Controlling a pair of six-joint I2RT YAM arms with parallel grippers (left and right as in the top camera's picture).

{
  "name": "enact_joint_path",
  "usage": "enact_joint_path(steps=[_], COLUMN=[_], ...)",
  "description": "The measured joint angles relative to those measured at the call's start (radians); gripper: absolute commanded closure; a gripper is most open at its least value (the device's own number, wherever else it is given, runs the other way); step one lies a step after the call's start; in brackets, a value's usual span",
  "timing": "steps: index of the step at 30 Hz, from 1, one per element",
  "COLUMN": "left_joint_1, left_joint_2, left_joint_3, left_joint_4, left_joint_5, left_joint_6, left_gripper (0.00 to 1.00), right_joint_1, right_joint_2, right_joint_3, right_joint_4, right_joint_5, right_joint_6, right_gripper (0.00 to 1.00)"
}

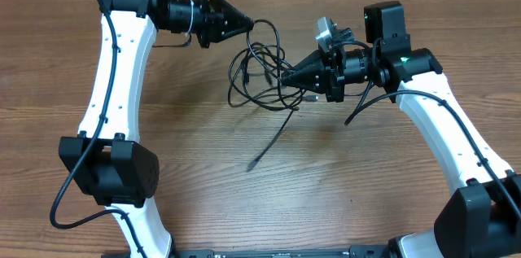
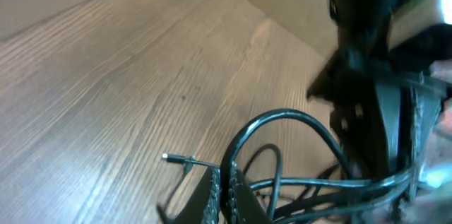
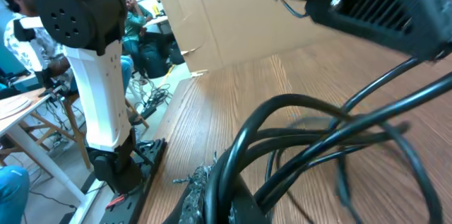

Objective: Untangle cables

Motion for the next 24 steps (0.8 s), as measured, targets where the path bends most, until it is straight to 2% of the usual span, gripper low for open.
enact_joint_path(steps=[6,8,13,15,17,20,21,24], left_joint_1=[0.047,0.071,0.096,0.096,0.095,0.095,0.095,0.095], left_joint_2=[0.000,0.000,0.000,0.000,0.000,0.000,0.000,0.000], left_joint_3=[0.000,0.000,0.000,0.000,0.000,0.000,0.000,0.000], left_joint_4=[0.099,0.105,0.078,0.060,0.047,0.029,0.021,-0.002], left_joint_5=[-0.087,-0.143,-0.275,-0.297,-0.311,-0.323,-0.324,-0.325], left_joint_6=[-0.403,-0.570,-0.861,-0.905,-0.915,-0.864,-0.840,-0.745], left_gripper=[0.96,0.96,0.95,0.85,0.83,0.83,0.88,0.77], right_joint_1=[0.000,0.000,0.000,0.000,0.000,0.000,0.000,0.000], right_joint_2=[0.000,0.000,0.000,0.000,0.000,0.000,0.000,0.000], right_joint_3=[0.000,0.000,0.000,0.000,0.000,0.000,0.000,0.000], right_joint_4=[-0.039,-0.039,-0.040,-0.040,-0.041,-0.041,-0.041,-0.041], right_joint_5=[0.012,0.013,0.016,0.016,0.016,0.016,0.016,0.017], right_joint_6=[0.001,0.001,0.001,0.001,0.001,0.001,0.001,0.001], right_gripper=[0.96,0.96,0.96,0.96,0.96,0.96,0.96,0.96])
